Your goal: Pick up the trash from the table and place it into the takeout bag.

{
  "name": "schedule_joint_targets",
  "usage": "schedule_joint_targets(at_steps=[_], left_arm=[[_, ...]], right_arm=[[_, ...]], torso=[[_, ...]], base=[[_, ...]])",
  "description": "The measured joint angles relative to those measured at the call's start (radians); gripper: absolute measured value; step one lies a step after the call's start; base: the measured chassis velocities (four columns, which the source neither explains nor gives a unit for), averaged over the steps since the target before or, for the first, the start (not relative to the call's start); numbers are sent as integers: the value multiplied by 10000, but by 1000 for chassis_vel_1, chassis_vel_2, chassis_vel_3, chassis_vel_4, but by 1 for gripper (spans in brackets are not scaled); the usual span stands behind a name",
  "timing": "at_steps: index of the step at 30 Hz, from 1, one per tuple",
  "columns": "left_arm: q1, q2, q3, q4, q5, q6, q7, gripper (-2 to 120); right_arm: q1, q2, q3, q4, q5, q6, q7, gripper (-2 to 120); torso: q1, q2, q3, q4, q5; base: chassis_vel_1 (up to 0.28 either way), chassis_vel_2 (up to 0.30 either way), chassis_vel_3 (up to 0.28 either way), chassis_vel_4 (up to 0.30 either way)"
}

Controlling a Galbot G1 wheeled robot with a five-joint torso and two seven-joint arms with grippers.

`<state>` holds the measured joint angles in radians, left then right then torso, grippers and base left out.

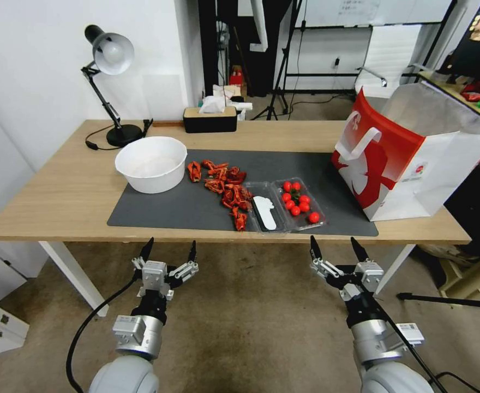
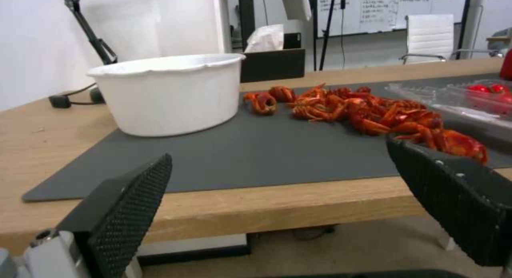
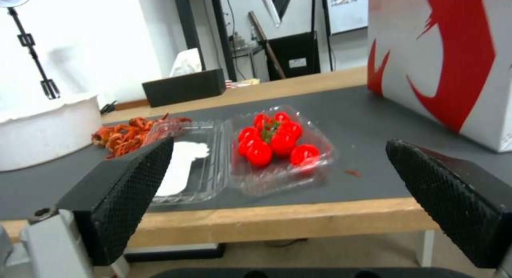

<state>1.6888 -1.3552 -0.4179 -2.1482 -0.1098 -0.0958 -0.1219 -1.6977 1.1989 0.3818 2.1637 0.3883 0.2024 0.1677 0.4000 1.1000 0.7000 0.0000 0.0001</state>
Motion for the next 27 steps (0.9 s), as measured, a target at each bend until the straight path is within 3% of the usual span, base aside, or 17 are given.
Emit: schedule_joint_targets(at_steps=[27], left_arm=[[94, -317, -213, -27, 72, -137, -12, 100]], right_arm=[[-143, 195, -182, -316, 45, 321, -401, 100]], torso=[[0, 0, 0, 1, -1]], base=[[0, 0, 0, 0]])
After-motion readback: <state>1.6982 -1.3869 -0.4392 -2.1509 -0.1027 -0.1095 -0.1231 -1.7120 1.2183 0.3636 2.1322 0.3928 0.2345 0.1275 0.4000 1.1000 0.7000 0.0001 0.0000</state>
